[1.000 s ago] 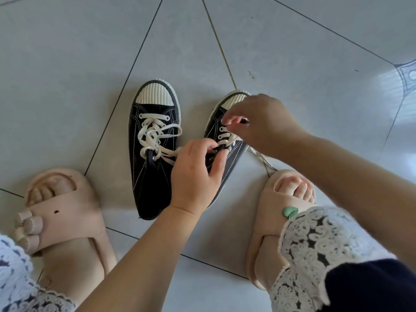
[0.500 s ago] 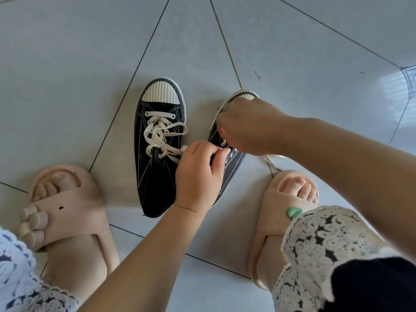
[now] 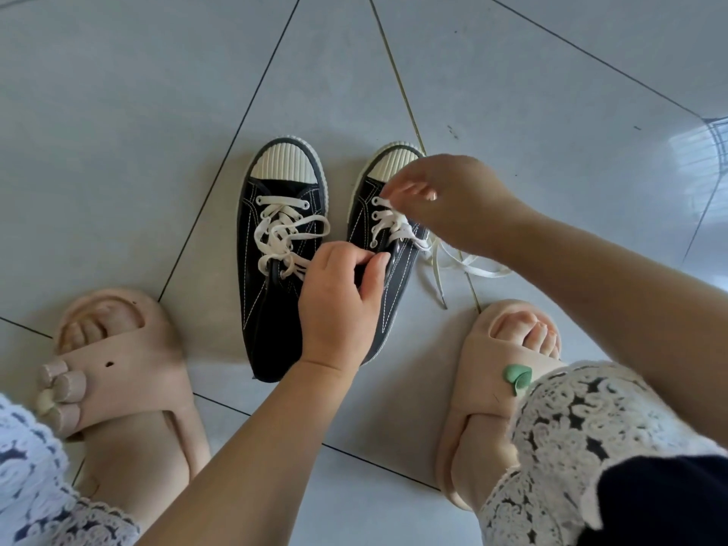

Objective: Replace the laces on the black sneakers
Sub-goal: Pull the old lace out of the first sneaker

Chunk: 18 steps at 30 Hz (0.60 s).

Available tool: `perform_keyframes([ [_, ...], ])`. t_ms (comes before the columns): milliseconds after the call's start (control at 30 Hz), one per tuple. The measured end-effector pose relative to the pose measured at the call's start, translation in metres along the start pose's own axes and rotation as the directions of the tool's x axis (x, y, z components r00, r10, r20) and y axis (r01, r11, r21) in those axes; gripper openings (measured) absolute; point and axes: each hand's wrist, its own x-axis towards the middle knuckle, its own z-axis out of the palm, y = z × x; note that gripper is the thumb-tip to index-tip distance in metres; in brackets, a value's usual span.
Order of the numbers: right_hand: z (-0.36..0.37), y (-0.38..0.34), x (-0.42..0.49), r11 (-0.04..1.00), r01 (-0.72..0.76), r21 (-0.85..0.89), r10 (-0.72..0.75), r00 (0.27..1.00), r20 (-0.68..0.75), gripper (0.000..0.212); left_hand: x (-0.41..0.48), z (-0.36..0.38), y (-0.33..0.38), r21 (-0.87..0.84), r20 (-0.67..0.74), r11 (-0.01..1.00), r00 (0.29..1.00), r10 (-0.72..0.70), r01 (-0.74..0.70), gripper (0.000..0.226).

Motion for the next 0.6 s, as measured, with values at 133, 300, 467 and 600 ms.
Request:
perform_keyframes([
  [133, 0.015, -0.013, 0.004, 0.87, 0.258, -0.42, -0.193, 0.962, 0.191, 0.022, 0.0, 0.001, 0.0, -0.019, 0.009, 1.0, 1.0, -0.012, 0.012, 0.028],
  [300, 0.017, -0.005, 0.013, 0.779, 0.233, -0.582, -0.283, 0.959, 0.005, 0.023, -0.001, 0.001, 0.0, -0.016, -0.011, 1.0, 1.0, -0.013, 0.013, 0.025],
  [467, -0.009, 0.014, 0.012, 0.674, -0.371, 0.639, 0.543, 0.835, -0.088, 0.026, -0.002, 0.0, 0.0, -0.005, 0.006, 1.0, 1.0, -0.014, 0.014, 0.018],
  [600, -0.005, 0.028, 0.005, 0.941, -0.334, -0.052, 0.305, 0.906, -0.293, 0.02, -0.001, 0.001, 0.0, -0.012, -0.002, 1.0, 1.0, -0.02, 0.02, 0.018],
])
